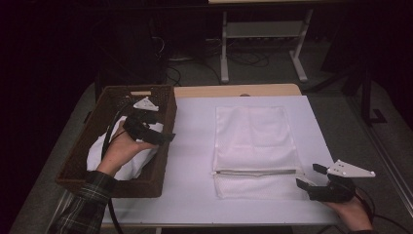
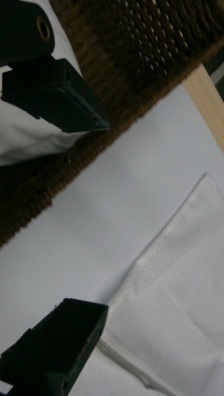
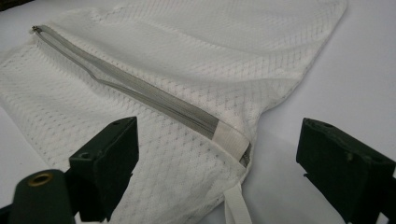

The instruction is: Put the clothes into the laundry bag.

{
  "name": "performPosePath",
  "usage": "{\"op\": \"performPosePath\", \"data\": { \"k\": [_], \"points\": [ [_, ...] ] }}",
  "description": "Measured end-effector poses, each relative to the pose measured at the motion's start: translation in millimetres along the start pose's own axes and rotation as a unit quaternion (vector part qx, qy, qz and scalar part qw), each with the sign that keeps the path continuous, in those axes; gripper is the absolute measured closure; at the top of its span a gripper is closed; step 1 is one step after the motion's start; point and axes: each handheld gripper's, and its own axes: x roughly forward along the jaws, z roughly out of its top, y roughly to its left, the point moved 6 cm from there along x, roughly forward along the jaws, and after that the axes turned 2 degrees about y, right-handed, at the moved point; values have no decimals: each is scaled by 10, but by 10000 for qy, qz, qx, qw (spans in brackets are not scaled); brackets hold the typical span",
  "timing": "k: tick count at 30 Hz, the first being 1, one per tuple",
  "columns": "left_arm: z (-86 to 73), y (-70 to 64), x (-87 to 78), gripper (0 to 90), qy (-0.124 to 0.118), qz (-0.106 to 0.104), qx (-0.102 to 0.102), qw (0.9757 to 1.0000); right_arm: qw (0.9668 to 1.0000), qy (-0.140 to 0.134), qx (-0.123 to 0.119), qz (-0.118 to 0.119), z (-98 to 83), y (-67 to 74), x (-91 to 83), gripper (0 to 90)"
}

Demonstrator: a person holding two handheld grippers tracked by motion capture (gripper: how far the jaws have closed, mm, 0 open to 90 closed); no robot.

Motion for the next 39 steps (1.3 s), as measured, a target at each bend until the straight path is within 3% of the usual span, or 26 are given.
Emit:
{"op": "performPosePath", "data": {
  "k": [22,33,39],
  "points": [
    [-515,620,-159,97,265,621,-286,9973,10000,25,-10,1,-5,14,15,127],
    [-762,882,-106,97,546,841,-354,9943,10000,37,-5,7,-9,15,24,126],
    [-872,1016,-54,118,722,826,-512,9926,10000,41,-12,4,-12,13,28,126]
  ]
}}
